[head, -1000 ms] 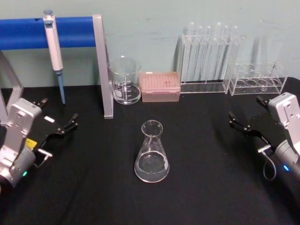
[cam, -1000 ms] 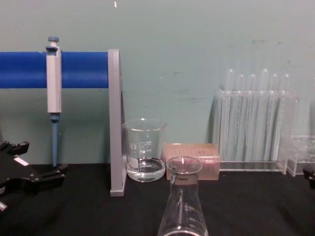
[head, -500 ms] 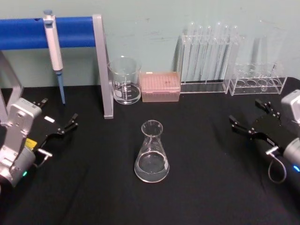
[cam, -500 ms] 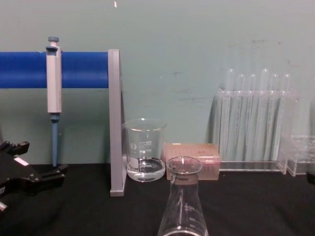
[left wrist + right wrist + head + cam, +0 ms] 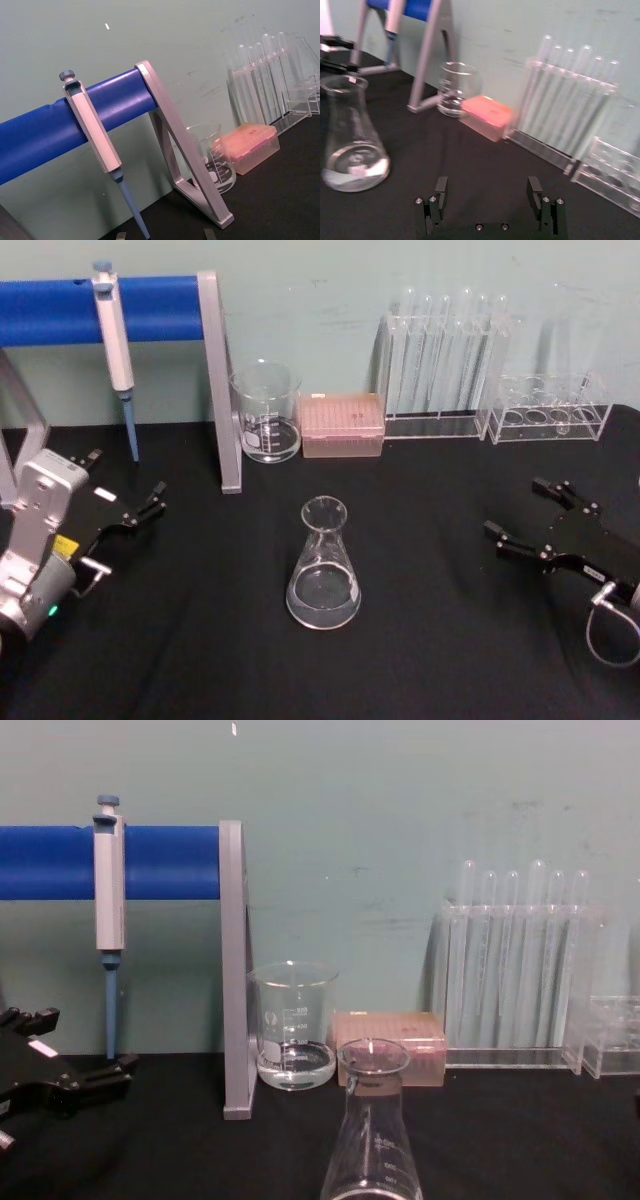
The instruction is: Grasp the erlenmeyer flask with one hand, shake it three times, then place it back.
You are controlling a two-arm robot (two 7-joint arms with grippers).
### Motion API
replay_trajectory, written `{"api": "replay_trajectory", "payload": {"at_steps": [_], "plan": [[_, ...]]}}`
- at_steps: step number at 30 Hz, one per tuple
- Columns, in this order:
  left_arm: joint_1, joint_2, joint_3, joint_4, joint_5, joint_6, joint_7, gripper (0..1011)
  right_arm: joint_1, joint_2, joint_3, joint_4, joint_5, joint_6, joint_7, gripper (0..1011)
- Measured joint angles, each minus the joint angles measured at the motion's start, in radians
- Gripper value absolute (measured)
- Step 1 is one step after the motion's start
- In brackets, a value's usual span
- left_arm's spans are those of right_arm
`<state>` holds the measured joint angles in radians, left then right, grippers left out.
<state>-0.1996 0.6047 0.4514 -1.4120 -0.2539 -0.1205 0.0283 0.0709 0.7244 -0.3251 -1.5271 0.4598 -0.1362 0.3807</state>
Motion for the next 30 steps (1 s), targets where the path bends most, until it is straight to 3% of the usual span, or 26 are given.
{"api": "replay_trajectory", "payload": {"at_steps": [4,12,30], "plan": [[0.0,0.0,0.0,0.0,0.0,0.0,0.0,1001,-0.009,0.002,0.004,-0.025,0.032,0.012,0.061,1000],[0.0,0.0,0.0,0.0,0.0,0.0,0.0,1001,0.022,-0.022,-0.019,-0.031,0.044,0.018,0.163,1000],[0.0,0.0,0.0,0.0,0.0,0.0,0.0,1001,0.139,-0.113,-0.111,0.065,0.029,0.037,0.317,1000]]}}
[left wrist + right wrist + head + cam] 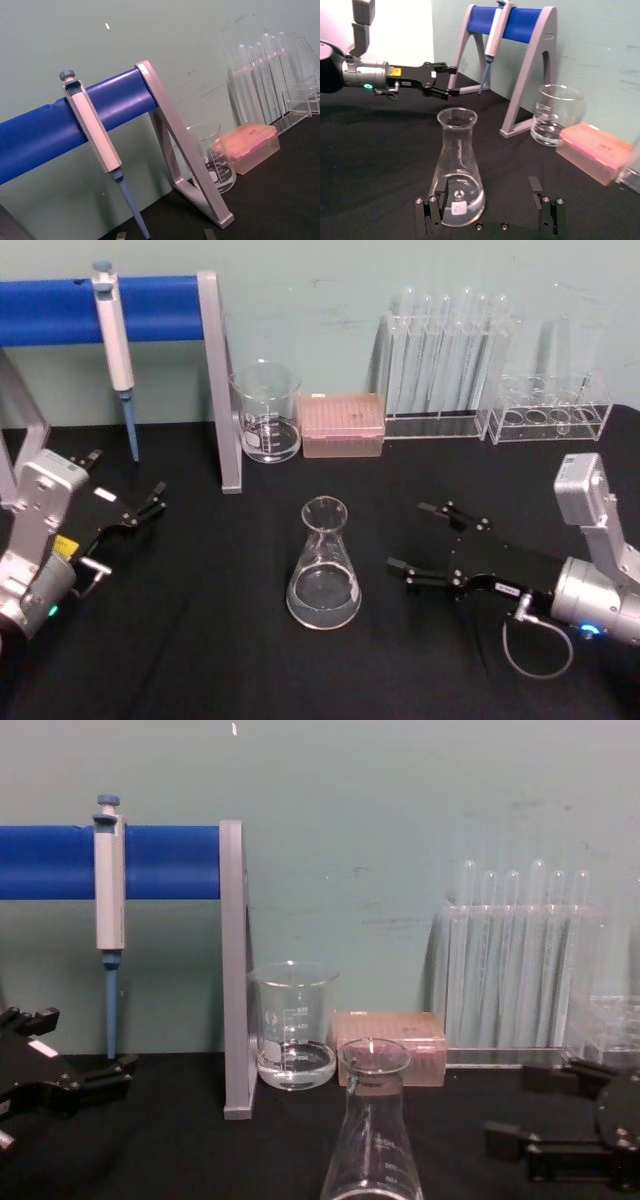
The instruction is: Grasp the erlenmeyer flask with one hand, shake it three times, then place it back.
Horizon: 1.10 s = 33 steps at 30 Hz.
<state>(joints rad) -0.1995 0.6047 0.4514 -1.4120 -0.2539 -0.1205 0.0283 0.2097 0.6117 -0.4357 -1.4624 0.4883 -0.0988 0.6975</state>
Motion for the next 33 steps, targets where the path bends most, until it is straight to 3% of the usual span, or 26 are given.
{"api": "replay_trajectory", "payload": {"at_steps": [33], "plan": [[0.0,0.0,0.0,0.0,0.0,0.0,0.0,1001,0.172,-0.105,-0.125,0.173,0.022,-0.004,0.11,1000]]}}
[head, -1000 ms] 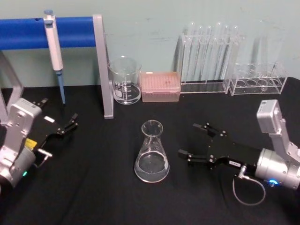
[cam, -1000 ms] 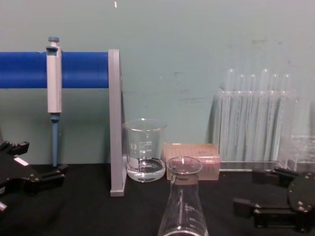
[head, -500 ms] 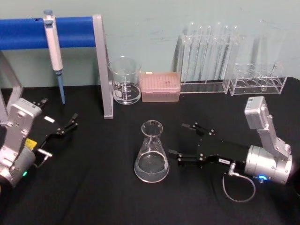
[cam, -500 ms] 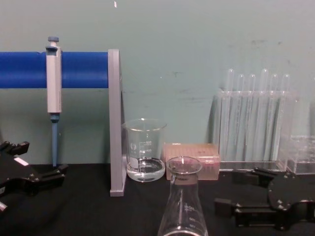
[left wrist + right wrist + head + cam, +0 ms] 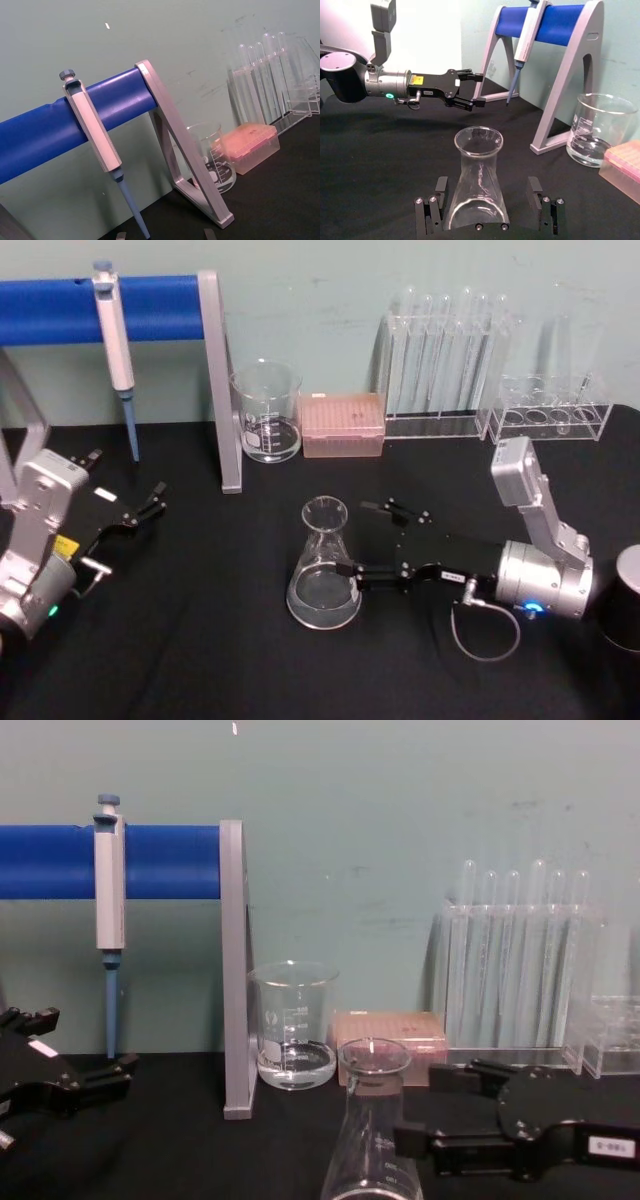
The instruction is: Grasp the erlenmeyer flask with one hand, shake it three times, then place it back.
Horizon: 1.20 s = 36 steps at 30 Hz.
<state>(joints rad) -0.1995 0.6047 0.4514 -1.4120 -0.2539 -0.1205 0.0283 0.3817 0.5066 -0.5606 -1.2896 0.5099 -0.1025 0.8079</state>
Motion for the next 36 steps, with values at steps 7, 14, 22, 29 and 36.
{"api": "replay_trajectory", "payload": {"at_steps": [7,14,22,29,36], "plan": [[0.0,0.0,0.0,0.0,0.0,0.0,0.0,1001,0.028,-0.024,-0.018,0.031,0.005,-0.01,0.015,1000],[0.0,0.0,0.0,0.0,0.0,0.0,0.0,1001,0.052,-0.045,-0.032,0.061,0.009,-0.018,0.025,1000],[0.0,0.0,0.0,0.0,0.0,0.0,0.0,1001,0.076,-0.069,-0.046,0.094,0.012,-0.026,0.034,1000],[0.0,0.0,0.0,0.0,0.0,0.0,0.0,1001,0.089,-0.08,-0.052,0.111,0.011,-0.029,0.034,1000],[0.0,0.0,0.0,0.0,0.0,0.0,0.0,1001,0.096,-0.082,-0.057,0.117,0.009,-0.03,0.036,1000]]}}
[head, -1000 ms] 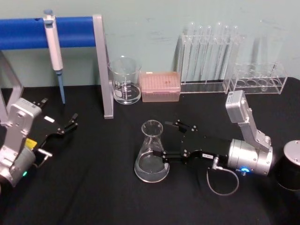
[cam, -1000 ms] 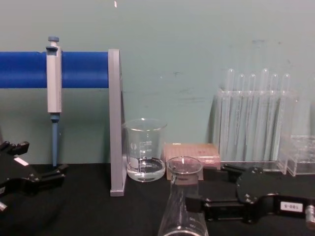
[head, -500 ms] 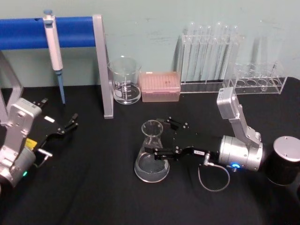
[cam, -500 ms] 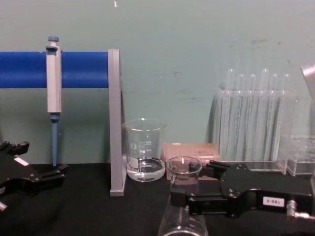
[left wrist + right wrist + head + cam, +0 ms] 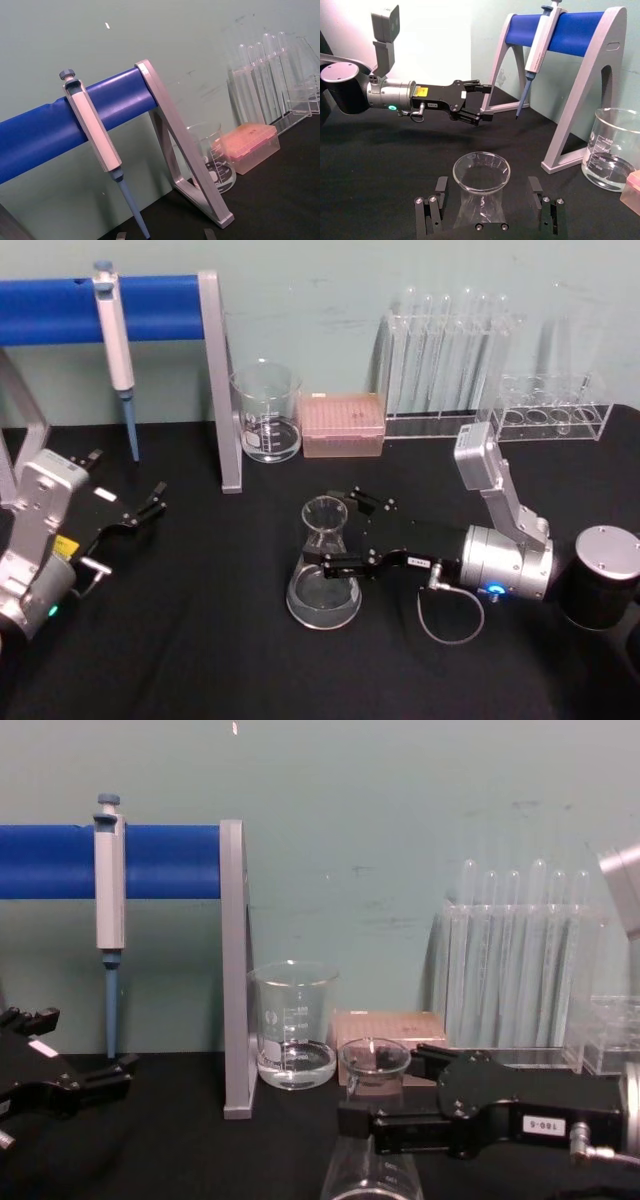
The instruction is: Grasp the erlenmeyer flask with one hand, shake it three times, then place it back.
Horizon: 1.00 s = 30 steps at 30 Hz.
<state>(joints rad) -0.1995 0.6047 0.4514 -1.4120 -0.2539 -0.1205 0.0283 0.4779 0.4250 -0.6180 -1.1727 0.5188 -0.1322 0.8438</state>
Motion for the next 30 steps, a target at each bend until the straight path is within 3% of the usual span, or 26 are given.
{"api": "replay_trajectory", "payload": {"at_steps": [30], "plan": [[0.0,0.0,0.0,0.0,0.0,0.0,0.0,1001,0.01,-0.002,-0.009,0.011,-0.011,-0.003,-0.005,1000]]}}
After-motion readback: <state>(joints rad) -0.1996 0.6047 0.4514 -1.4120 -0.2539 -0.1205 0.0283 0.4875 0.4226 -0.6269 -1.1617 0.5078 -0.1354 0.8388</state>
